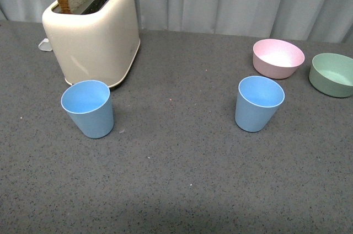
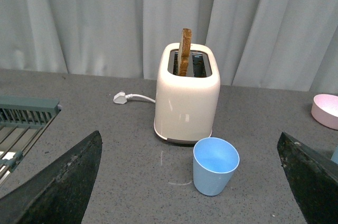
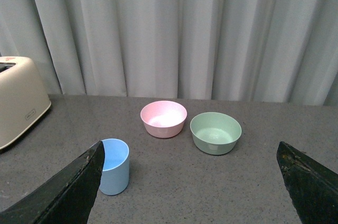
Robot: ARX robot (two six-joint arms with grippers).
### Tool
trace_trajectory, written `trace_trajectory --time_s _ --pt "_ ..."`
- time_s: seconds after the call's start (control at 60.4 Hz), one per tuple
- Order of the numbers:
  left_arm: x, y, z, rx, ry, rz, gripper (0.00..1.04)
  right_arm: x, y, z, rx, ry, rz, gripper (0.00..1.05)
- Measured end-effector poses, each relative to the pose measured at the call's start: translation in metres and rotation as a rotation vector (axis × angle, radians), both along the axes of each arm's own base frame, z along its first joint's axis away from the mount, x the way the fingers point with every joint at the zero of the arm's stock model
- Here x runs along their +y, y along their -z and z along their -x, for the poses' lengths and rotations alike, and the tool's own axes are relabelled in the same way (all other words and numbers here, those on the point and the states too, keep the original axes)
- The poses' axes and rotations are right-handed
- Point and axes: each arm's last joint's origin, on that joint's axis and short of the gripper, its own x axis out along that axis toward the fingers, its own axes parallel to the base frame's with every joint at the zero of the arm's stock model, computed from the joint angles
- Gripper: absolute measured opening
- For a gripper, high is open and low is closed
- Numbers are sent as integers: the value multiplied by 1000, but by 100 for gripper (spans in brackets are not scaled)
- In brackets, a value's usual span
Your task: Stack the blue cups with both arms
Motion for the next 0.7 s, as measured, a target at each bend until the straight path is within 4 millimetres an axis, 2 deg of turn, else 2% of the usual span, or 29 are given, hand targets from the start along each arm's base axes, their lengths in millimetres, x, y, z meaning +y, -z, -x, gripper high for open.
trace_trajectory --time_s 0.695 --pt "0 0 0 0 0 0 98 0 0 0 0 0 0 95"
